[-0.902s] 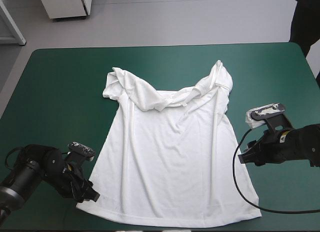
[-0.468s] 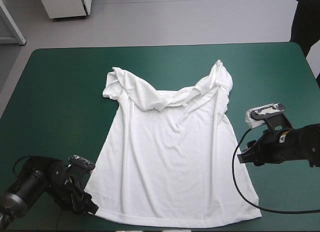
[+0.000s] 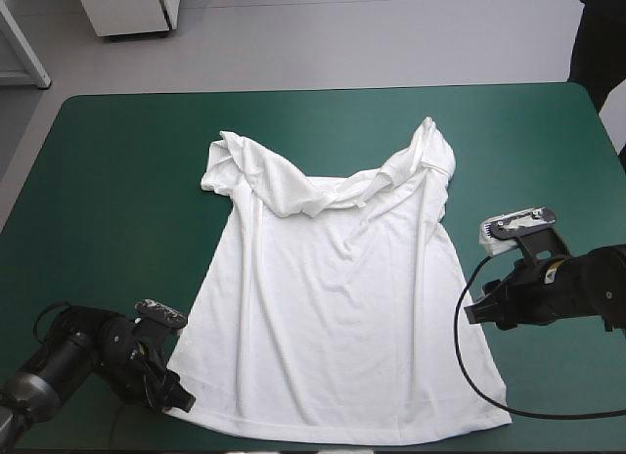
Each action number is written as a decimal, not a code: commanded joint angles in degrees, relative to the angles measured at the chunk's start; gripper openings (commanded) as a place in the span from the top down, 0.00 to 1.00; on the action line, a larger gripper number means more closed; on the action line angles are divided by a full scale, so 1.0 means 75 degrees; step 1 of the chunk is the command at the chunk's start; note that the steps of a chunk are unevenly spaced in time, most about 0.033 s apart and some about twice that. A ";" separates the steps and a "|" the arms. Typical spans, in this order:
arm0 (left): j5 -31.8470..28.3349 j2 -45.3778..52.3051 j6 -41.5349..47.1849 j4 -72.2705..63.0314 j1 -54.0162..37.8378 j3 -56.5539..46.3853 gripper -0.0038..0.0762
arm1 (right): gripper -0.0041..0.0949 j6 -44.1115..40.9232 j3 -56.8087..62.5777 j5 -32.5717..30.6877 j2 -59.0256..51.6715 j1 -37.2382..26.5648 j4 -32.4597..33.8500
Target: Fold the cloth
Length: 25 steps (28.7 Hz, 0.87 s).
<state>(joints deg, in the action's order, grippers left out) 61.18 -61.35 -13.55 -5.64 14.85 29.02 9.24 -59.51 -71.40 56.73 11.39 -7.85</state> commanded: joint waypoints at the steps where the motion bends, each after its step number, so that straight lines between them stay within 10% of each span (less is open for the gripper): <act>1: -0.0202 -0.0256 -0.0013 -0.0453 0.0051 0.0021 0.63 | 0.44 0.0014 0.0152 -0.0020 -0.0112 0.0019 0.0036; 7: -0.0163 -0.0421 -0.0081 -0.0660 0.0051 0.0021 0.98 | 0.44 0.0014 0.1029 -0.0020 -0.0097 0.0019 0.0064; 25: -0.0036 -0.0421 -0.0324 -0.0787 0.0051 0.0859 0.98 | 0.44 0.0803 0.2716 0.0279 -0.0097 0.0485 0.0335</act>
<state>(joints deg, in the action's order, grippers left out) 60.69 -65.19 -15.83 -10.23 14.85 33.59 14.13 -39.37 -70.20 56.73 14.88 -4.23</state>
